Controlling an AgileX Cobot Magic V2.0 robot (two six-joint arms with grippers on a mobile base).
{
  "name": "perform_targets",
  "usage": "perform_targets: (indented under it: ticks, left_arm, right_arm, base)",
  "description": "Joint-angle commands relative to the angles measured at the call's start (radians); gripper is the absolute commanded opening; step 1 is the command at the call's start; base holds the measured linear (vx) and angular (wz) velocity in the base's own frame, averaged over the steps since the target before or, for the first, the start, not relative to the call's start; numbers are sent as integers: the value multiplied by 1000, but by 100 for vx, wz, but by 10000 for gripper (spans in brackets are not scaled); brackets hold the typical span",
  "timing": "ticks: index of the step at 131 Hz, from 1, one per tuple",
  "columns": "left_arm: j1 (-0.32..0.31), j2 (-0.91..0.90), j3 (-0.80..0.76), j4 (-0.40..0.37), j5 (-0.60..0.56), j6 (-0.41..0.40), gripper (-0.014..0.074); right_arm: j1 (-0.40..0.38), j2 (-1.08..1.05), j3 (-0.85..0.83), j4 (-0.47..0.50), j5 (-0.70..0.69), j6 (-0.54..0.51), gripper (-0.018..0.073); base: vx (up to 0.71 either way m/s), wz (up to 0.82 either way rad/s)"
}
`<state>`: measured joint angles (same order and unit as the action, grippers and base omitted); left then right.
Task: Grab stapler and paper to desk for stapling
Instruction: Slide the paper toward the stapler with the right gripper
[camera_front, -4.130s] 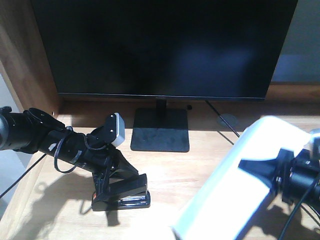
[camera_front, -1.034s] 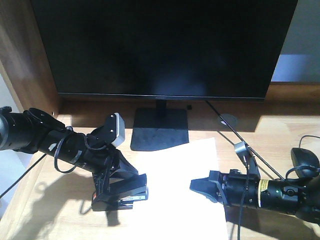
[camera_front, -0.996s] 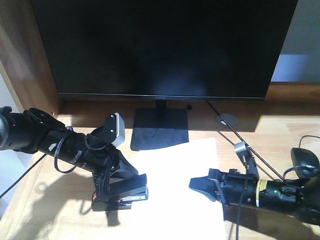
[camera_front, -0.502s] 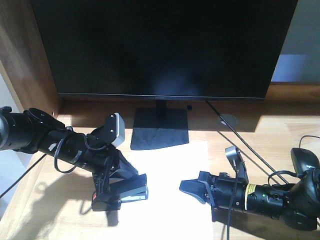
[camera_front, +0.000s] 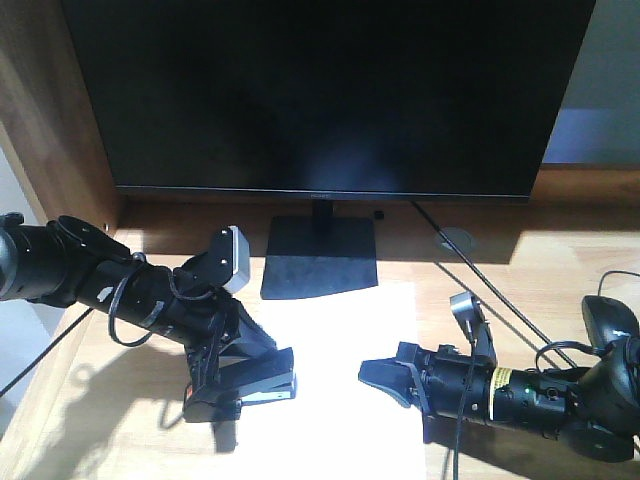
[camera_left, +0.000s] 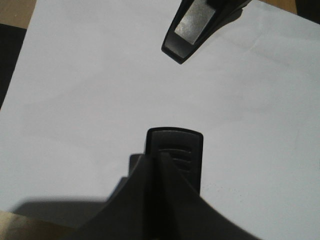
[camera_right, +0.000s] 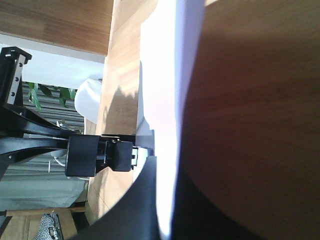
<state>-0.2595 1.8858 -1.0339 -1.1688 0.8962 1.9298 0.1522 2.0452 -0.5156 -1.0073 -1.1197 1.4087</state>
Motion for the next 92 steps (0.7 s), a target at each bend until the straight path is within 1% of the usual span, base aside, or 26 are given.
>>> perform_targets:
  ticks: [1,61,92]
  left_arm:
    - [-8,-39,-20,-52,35,1,-6]
    - [-8,-39,-20,-54,37,1,-6]
    - [-9,-39,-20,-55,116,1,-6]
  right_arm:
    - [-2,-35,-11,8,-76,-14,0]
    - [-2,-35,-11,8,-76,-14,0]
    - [-2,-35,-11,8,-76,-14,0]
  base:
    - [0,0]
    - [0,0]
    - [0,0]
